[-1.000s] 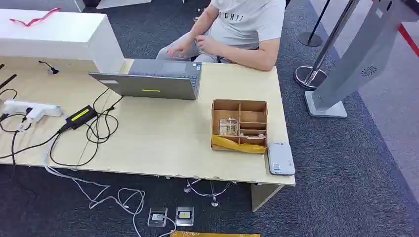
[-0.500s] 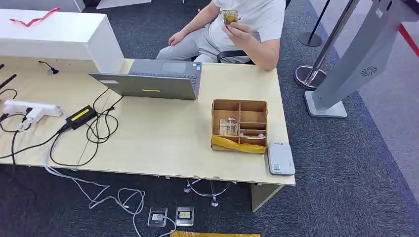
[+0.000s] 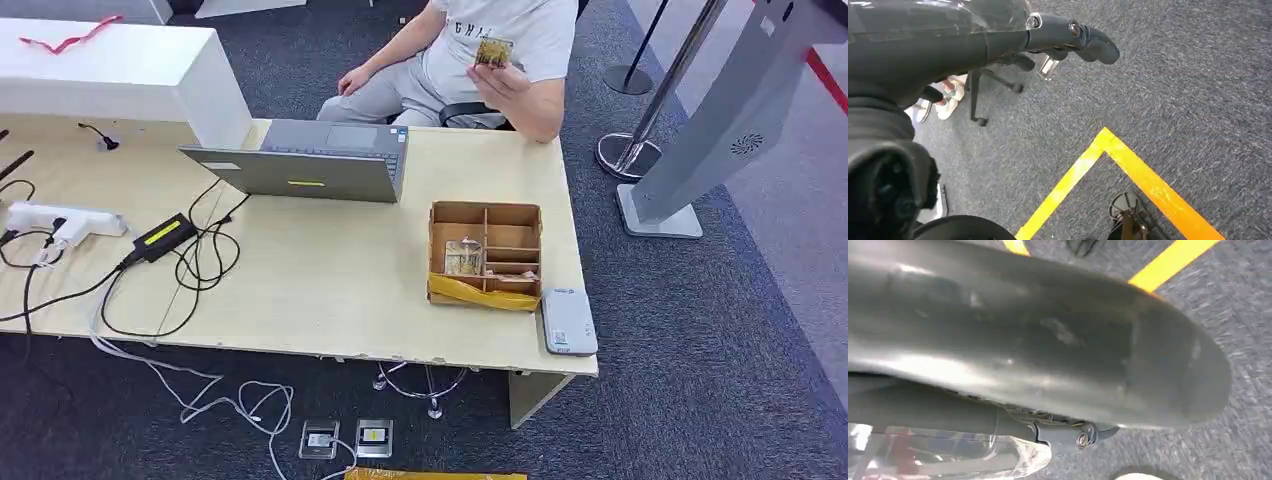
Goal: Pass the card to the sensor for recognition and then transmit it.
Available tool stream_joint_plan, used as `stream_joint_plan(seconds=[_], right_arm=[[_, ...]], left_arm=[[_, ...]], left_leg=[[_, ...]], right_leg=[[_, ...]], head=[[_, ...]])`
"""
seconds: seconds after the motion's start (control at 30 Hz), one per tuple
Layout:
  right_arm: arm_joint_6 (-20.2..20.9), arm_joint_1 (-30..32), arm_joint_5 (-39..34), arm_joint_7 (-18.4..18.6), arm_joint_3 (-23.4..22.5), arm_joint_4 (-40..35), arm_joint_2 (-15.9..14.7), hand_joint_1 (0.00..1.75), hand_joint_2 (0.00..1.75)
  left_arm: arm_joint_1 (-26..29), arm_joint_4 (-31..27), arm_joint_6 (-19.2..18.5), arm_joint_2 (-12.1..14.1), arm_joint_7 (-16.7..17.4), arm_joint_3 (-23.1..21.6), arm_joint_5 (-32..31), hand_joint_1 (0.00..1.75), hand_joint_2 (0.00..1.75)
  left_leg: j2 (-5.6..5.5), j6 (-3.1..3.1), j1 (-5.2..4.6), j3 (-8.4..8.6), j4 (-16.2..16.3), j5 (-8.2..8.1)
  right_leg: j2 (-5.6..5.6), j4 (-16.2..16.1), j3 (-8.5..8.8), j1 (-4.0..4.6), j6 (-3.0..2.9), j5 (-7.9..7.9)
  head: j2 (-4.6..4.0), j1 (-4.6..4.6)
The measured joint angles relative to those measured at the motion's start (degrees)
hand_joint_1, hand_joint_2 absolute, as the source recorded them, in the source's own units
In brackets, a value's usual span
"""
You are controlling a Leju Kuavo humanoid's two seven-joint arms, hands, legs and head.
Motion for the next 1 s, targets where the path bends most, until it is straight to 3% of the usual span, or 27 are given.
stream_joint_plan(seconds=[0.1,0.2,0.3,0.4,0.53,0.6,0.67,0.77,0.87,1.0], right_arm=[[2.14,-0.3,-2.82,-5.38,-0.72,0.0,-4.16,0.0,1.75],[1.72,-1.71,-3.56,-12.79,-2.32,0.09,-10.72,0.0,1.75],[-0.87,-4.21,-3.51,-14.81,-4.22,-0.09,-17.34,0.0,1.75],[-7.2,-5.35,1.48,-13.43,-7.39,-4.07,-23.81,0.0,1.75],[-7.89,-7.39,17.75,-8.53,-15.29,-11.0,-31.41,0.0,1.75],[-7.89,-7.15,32.76,-2.01,-20.6,-14.32,-33.59,0.0,1.75],[-7.91,-4.83,46.26,6.94,-27.18,-20.14,-34.59,0.0,1.75],[-7.92,-3.16,59.34,17.68,-36.8,-33.38,-35.82,0.0,1.75],[-7.46,-6.28,66.16,22.54,-40.76,-41.19,-37.24,0.0,1.75],[-3.64,-12.89,74.92,27.54,-40.31,-51.07,-37.37,0.0,1.75]], left_arm=[[0.0,0.0,-0.11,0.02,0.04,0.0,0.66,0.0,0.0],[0.0,0.0,-0.06,0.02,-0.46,0.0,1.25,0.0,0.0],[-0.04,0.0,-0.22,-0.07,-0.7,0.0,0.55,0.0,0.0],[-0.04,0.0,-0.55,-0.24,-0.83,0.0,-0.31,0.0,0.0],[-0.07,-0.02,-0.52,-0.59,-1.4,0.0,-0.61,0.0,0.0],[-0.2,-0.02,-0.52,-0.85,-1.4,0.0,-0.61,0.0,0.0],[-0.19,-0.02,-0.52,-1.07,-1.4,0.0,-0.65,0.0,0.0],[-0.11,0.0,-0.55,-1.16,-1.4,0.02,-1.25,0.0,0.0],[-0.23,-0.02,-0.89,-1.11,-1.4,0.02,-1.77,0.0,0.0],[-0.23,-0.02,-2.07,-1.07,-1.84,0.04,-2.64,0.0,0.0]], left_leg=[[-0.01,0.05,-0.09,0.0,0.0,-0.02],[0.01,0.09,-0.21,-0.01,0.0,-0.01],[0.06,0.21,-0.29,-0.01,0.01,0.03],[-0.06,0.33,-0.33,-0.05,0.02,0.06],[0.01,0.33,-0.33,-0.08,0.02,0.06],[-0.2,0.38,-0.26,-0.08,0.02,0.11],[-0.54,0.35,-0.18,-0.22,0.01,0.14],[-0.49,0.36,-0.27,-0.31,0.01,0.19],[-0.38,0.33,-0.26,-0.24,0.01,0.23],[-0.31,0.26,-0.26,-0.23,0.01,0.29]], right_leg=[[-0.02,0.0,0.0,-0.09,0.01,0.0],[0.04,0.0,-0.01,-0.21,0.1,0.06],[0.02,-0.01,0.01,-0.3,0.18,0.11],[-0.09,-0.01,0.06,-0.35,0.22,0.13],[-0.02,-0.01,0.05,-0.34,0.23,0.14],[-0.24,0.0,0.12,-0.26,0.23,0.14],[-0.57,0.0,0.23,-0.19,0.22,0.12],[-0.48,0.14,0.06,-0.3,0.21,0.12],[-0.4,0.14,0.06,-0.27,0.21,0.12],[-0.36,0.19,0.02,-0.28,0.21,0.15]], head=[[0.0,0.0],[0.02,0.0],[0.0,0.0],[0.02,0.0],[0.0,-0.04],[0.0,-0.02],[0.0,0.04],[0.0,-0.07],[0.02,-0.04],[0.0,-0.04]])
